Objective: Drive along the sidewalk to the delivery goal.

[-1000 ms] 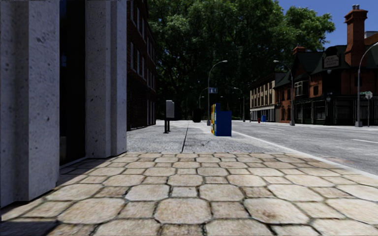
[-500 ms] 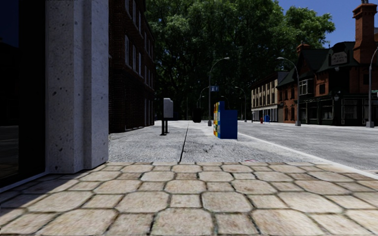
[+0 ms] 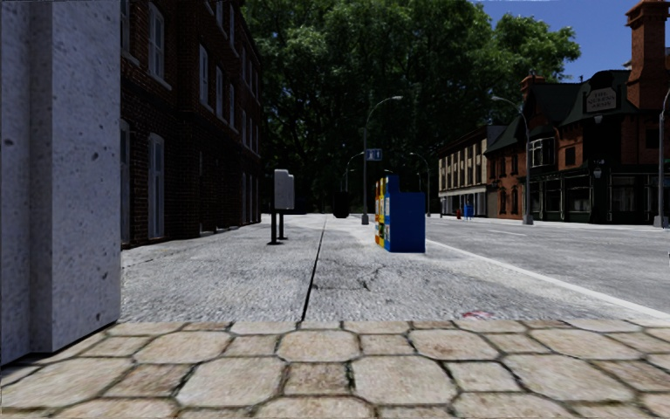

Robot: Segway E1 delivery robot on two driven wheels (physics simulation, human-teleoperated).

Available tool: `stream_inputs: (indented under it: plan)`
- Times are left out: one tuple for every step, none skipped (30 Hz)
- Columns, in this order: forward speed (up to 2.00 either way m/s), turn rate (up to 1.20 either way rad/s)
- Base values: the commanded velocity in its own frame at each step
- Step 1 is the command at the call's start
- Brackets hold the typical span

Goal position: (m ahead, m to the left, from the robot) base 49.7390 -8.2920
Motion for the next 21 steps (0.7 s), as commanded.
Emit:
stream_inputs:
  plan:
    - [2.00, 0.00]
    - [2.00, 0.00]
    - [2.00, 0.00]
    - [2.00, 0.00]
    - [2.00, 0.00]
    - [2.00, 0.00]
    - [2.00, 0.00]
    - [2.00, 0.00]
    - [2.00, 0.00]
    - [2.00, 0.00]
    - [2.00, 0.00]
    - [2.00, 0.00]
    - [2.00, 0.00]
    - [2.00, 0.00]
    - [2.00, 0.00]
    - [2.00, 0.00]
    - [2.00, 0.00]
    - [2.00, 0.00]
    - [2.00, 0.00]
    - [2.00, 0.00]
    - [2.00, 0.00]
